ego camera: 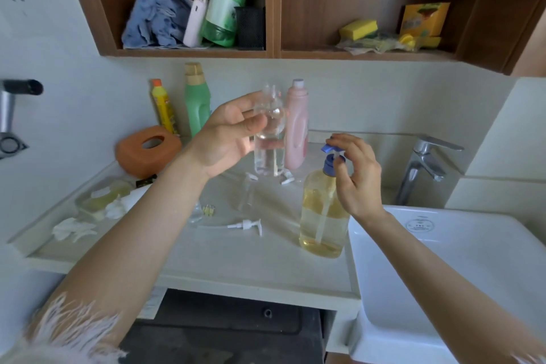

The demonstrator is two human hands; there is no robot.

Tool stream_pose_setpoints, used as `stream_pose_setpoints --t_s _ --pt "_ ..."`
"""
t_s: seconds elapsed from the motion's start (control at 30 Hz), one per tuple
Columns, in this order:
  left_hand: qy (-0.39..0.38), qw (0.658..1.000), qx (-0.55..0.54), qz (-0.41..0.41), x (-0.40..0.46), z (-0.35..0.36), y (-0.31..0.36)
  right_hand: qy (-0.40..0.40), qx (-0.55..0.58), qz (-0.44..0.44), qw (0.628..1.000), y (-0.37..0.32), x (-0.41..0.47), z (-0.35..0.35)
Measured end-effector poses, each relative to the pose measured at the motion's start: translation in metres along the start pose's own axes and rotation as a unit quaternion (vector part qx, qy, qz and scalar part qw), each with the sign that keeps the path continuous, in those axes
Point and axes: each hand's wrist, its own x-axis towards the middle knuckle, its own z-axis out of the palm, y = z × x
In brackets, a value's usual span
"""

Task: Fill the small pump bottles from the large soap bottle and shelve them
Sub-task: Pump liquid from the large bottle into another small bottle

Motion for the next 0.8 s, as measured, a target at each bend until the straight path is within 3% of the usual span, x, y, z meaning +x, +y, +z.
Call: stream_pose_setpoints --t_s 0.17,0.27,0.47,0.63,0.8 --pt "-0.008 0.999 0.038 0.022 -0.008 0.003 0.003 -0.003 -0.014 -0.002 1.0 -0.002 0.0 0.001" --pt "0.03 0.998 0.056 0.03 -0.01 0.006 -0.003 -0.005 -0.017 -0.001 1.0 -0.002 0.002 0.001" --pt "0.072 0.996 0.037 -0.025 -0.017 0.001 -0.056 -0.002 -0.025 0.003 1.0 -0.004 0.001 0.002" --pt "0.143 0.978 0.142 -0.055 -0.015 0.015 -0.102 -0.007 -0.029 -0.008 1.0 -0.002 0.0 0.0" --pt "0.126 0.973 0.175 -0.079 -0.011 0.022 -0.117 -0.021 -0.019 -0.021 0.999 0.0 0.0 -0.003"
